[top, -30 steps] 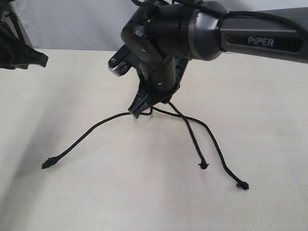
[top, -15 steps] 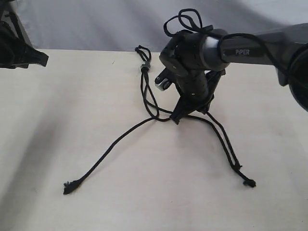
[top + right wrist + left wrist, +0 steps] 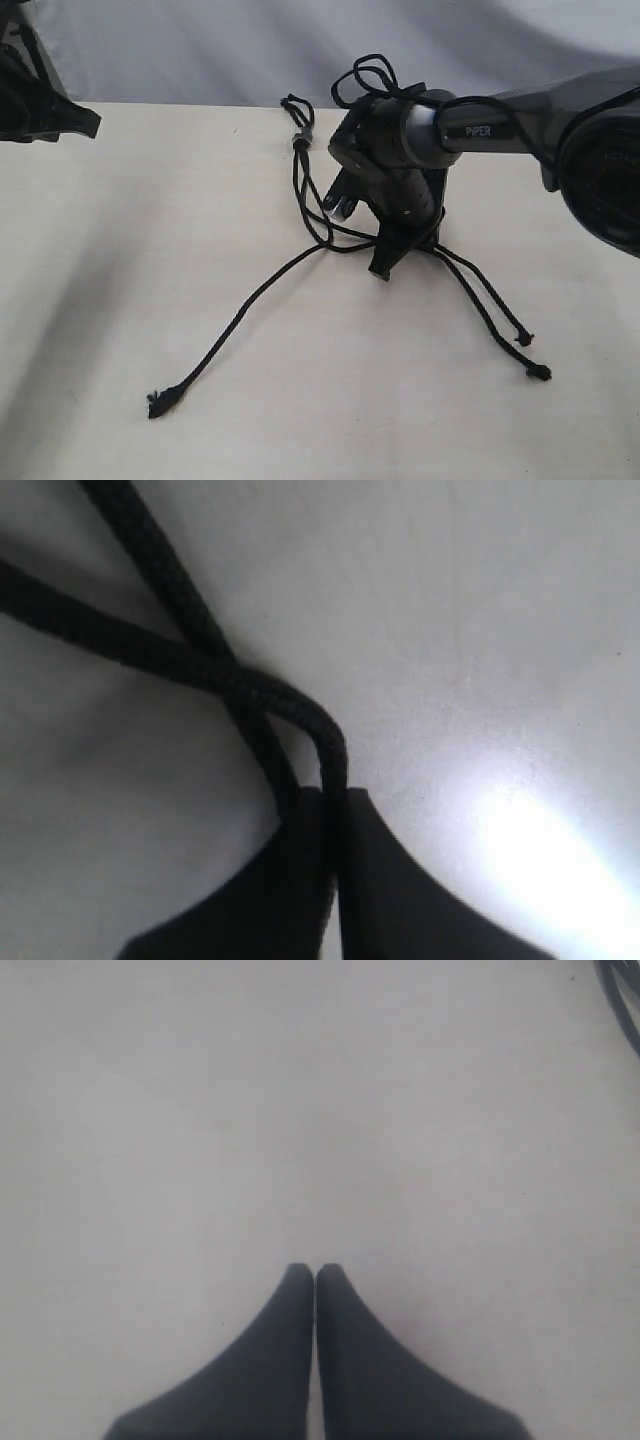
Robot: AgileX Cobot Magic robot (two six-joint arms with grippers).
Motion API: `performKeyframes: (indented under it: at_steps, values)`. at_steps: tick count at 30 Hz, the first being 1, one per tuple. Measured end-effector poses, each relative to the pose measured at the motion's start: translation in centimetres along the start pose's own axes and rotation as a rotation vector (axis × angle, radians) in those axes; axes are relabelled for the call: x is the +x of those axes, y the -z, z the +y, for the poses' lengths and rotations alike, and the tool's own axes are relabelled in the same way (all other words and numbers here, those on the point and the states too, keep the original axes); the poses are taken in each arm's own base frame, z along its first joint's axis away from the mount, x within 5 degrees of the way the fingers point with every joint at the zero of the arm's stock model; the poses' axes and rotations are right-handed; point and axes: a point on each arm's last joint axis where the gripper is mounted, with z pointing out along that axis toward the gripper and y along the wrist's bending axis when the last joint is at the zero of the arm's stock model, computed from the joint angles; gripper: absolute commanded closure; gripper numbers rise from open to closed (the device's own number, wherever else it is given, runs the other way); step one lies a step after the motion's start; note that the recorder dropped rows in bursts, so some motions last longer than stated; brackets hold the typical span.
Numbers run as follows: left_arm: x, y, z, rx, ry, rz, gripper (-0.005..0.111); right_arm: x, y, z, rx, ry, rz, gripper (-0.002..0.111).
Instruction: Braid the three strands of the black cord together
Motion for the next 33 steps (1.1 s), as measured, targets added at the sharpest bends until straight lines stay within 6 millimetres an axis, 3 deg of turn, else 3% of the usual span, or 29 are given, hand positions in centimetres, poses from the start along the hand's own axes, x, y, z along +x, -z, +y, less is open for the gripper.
performKeyframes:
  at_steps: [4,8,15,17,21,26,33]
  values:
    - [0.0,0.0,0.0,0.0,0.0,0.0,0.105,0.4,0.1,0.5,-0.069,0.041,0.049,0.109]
    - [0.0,0.0,0.0,0.0,0.0,0.0,0.105,0.8,1.2,2.2,-0.255,0.14,0.078,0.109]
    - [0.0,0.0,0.0,0.0,0.0,0.0,0.105,-0.5,6.0,7.1,-0.621,0.294,-0.139,0.109]
    - [0.0,0.0,0.0,0.0,0.0,0.0,0.105,-0.4,7.0,6.6,-0.594,0.292,-0.179,0.109]
    - [0.0,0.0,0.0,0.0,0.0,0.0,0.105,0.5,7.3,3.2,-0.474,0.201,-0.187,0.109]
    - [0.0,0.0,0.0,0.0,0.0,0.0,0.105,1.7,5.5,0.6,-0.453,0.079,-0.14,0.109]
    - [0.0,0.0,0.0,0.0,0.0,0.0,0.105,2.9,3.3,-0.3,-0.467,0.025,-0.105,0.109]
